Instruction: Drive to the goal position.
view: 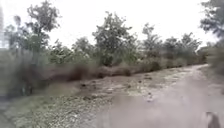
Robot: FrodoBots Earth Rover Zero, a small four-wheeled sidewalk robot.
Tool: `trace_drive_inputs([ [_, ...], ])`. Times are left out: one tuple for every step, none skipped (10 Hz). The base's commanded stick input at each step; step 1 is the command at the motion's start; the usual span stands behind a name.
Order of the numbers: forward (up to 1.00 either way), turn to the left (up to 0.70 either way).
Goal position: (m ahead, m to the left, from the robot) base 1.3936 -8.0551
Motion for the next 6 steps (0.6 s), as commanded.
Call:
trace_drive_inputs([
  [0.00, 0.70],
  [0.00, 0.43],
  [0.04, 0.00],
  [0.15, 0.00],
  [0.70, 0.00],
  [0.70, 0.00],
])
